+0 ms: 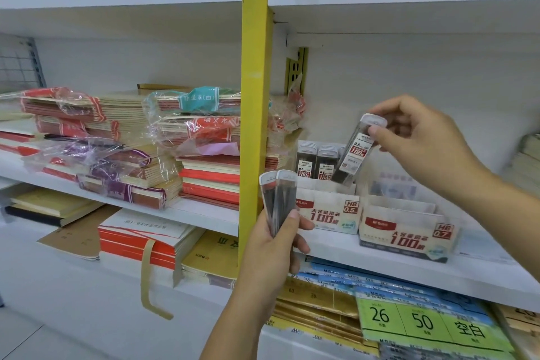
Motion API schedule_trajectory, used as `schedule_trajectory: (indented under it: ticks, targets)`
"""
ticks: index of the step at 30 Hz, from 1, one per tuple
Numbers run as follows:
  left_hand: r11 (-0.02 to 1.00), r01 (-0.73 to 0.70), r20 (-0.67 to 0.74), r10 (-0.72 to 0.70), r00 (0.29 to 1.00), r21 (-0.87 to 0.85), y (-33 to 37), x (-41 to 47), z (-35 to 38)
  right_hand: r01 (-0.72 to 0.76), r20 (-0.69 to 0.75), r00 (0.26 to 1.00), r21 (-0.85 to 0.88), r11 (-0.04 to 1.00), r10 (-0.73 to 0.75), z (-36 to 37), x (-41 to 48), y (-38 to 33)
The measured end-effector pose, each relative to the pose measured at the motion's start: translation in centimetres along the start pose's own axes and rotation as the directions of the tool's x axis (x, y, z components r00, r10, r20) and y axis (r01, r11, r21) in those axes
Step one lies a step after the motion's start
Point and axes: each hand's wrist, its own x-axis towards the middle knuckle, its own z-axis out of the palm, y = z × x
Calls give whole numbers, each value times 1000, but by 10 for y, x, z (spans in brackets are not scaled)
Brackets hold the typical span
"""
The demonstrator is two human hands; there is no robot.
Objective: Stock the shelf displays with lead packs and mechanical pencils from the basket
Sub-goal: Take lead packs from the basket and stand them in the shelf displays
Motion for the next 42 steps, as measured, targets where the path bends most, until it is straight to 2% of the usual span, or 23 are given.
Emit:
schedule_trajectory:
  ticks: [2, 6, 12, 15, 19, 21, 23, 26, 28, 33, 37, 42]
  targets:
    - [1000, -2, -5, 2, 1000, -6, 0, 2, 0, 71, -6, 997, -122, 990, -72, -1, 10, 5]
    - [999, -2, -17, 1, 1000, -48, -4, 6, 0, 134, 48, 991, -302, 944, -126, 6, 22, 17]
    - [999, -7, -15, 7, 1000, -40, -6, 9, 0, 157, 230, 971, -401, 903, -66, 22, 29, 37]
    - [1000, -17, -8, 17, 1000, -24, -4, 9, -2, 174, 202, 977, -555, 814, -70, 28, 32, 46]
    - [999, -44, 5, 44, 999, 3, -1, 6, -1, 173, 214, 976, -632, 755, -44, 34, 31, 44]
    - [998, -55, 15, 54, 998, 18, -1, 5, 0, 186, 183, 978, -583, 791, -95, 35, 22, 34]
    - [998, -63, 34, 62, 998, 26, 0, 4, 2, 167, 193, 976, -391, 905, -97, 33, 7, 16]
    - [997, -72, 75, 70, 995, 19, 1, 2, 5, 79, 376, 925, -51, 996, -54, 36, -17, -13]
    - [997, -75, 101, 71, 992, 33, 0, 1, 7, 29, 428, 902, 56, 998, -50, 40, -27, -21]
    - [995, -65, 182, 51, 982, 69, 1, -4, 8, -45, 377, 926, 119, 992, -3, 43, -34, -26]
    - [999, -16, 240, 26, 970, -41, 2, -5, 4, -144, 360, 929, 149, 978, 82, 32, -32, -14]
    - [999, -42, 169, 38, 985, 17, -2, -2, 3, -313, 411, 887, 197, 929, 212, 28, -34, -2]
